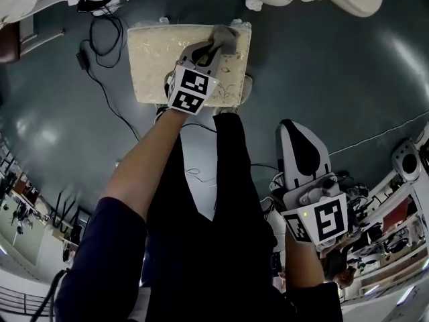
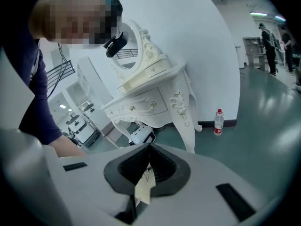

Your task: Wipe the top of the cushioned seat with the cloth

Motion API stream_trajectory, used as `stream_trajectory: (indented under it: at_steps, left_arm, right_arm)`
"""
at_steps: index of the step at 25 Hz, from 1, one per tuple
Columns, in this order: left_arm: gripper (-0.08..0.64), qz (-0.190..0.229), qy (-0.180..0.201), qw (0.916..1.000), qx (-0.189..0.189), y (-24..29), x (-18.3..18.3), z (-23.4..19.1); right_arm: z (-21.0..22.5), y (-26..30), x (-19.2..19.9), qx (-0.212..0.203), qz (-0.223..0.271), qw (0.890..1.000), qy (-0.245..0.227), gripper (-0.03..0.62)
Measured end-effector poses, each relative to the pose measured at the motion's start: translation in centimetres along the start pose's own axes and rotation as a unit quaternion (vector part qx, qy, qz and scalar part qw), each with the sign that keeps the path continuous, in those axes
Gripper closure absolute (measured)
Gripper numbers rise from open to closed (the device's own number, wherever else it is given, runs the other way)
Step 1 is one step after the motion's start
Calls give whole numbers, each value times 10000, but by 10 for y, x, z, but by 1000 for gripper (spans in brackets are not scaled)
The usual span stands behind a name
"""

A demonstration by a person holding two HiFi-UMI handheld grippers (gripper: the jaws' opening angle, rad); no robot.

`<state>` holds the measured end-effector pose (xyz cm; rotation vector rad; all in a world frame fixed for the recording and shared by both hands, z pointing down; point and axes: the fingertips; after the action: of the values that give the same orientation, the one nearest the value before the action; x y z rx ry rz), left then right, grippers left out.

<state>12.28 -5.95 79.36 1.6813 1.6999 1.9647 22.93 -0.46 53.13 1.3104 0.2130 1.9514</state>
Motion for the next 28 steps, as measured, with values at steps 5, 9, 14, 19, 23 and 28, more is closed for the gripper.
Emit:
stream_trajectory:
  at_steps: [5, 9, 14, 19, 23, 28]
  left_arm:
    - [532, 26, -9, 9994, 347, 19, -12, 33]
    - [532, 125, 0, 9987, 493, 15, -14, 38]
    - [532, 362, -79, 9987, 341, -32, -10, 6]
    - [532, 233, -256, 9989, -307, -102, 40, -69]
    - [532, 196, -431, 9958, -780, -147, 78, -117]
    - [532, 89, -568, 9931, -1023, -174, 110, -143]
  right_arm:
    - [14, -6, 1, 32, -27, 10000, -21, 567]
    - [9, 0, 1, 51, -11, 10000, -48, 566]
    - [-19, 21, 1, -85, -26, 9999, -128, 566]
    - [-76, 53, 4, -435, -98, 9987, -231, 566]
    - [-117, 76, 11, -706, -208, 9967, -341, 566]
    - [-148, 93, 22, -861, -375, 9947, -424, 567]
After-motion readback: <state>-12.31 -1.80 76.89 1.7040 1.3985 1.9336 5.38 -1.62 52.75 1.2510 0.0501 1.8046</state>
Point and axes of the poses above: the fingertips, and each gripper's own axes: y forward along the fingers, z to its right, x out of its underside, and after that the axes turned 5 degrees about z, right-handed
